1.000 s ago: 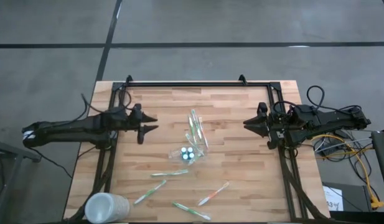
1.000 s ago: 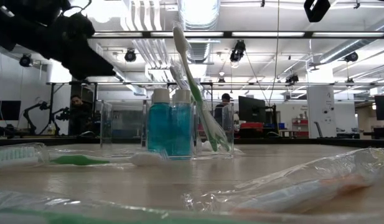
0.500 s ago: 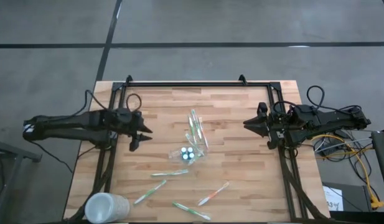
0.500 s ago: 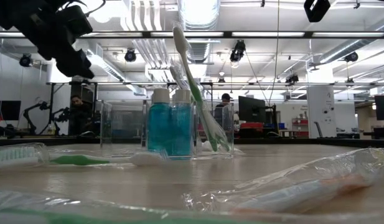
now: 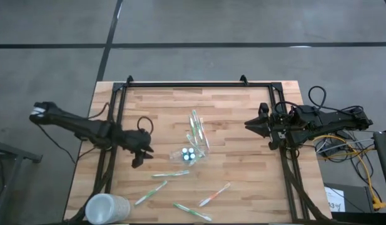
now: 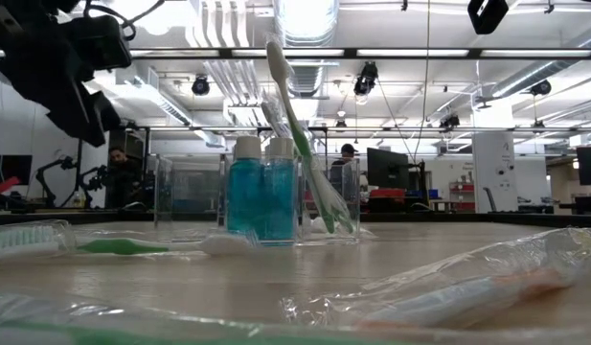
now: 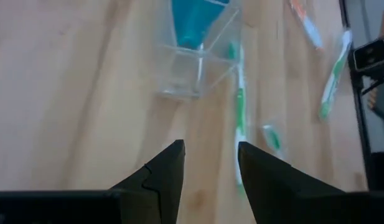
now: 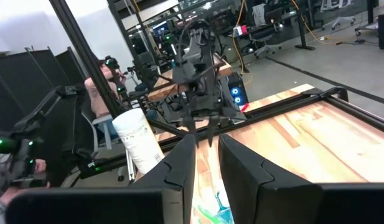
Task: Pick & Place toothbrushing station
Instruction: Put the green toothbrush into the transparent organizer
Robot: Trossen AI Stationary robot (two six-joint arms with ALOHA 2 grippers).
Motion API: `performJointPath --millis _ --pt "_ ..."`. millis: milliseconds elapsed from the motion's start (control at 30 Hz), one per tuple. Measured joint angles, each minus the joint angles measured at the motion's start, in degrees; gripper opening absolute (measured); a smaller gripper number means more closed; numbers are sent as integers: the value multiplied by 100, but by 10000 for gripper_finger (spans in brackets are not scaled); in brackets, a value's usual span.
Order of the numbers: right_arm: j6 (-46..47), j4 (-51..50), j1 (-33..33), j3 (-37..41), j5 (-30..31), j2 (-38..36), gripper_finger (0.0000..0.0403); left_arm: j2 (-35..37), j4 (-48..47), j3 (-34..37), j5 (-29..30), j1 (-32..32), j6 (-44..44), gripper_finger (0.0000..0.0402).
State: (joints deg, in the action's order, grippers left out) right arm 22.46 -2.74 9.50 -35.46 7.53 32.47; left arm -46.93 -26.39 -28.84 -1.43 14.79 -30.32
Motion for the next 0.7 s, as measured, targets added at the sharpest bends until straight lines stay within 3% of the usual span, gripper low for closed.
performJointPath --millis 367,700 --pt "0 0 -2 0 1 0 80 -1526 1331 -20 279 1160 -1323 156" --pt "0 0 0 0 1 0 75 -2637 1518 -500 306 1921 -1413 156"
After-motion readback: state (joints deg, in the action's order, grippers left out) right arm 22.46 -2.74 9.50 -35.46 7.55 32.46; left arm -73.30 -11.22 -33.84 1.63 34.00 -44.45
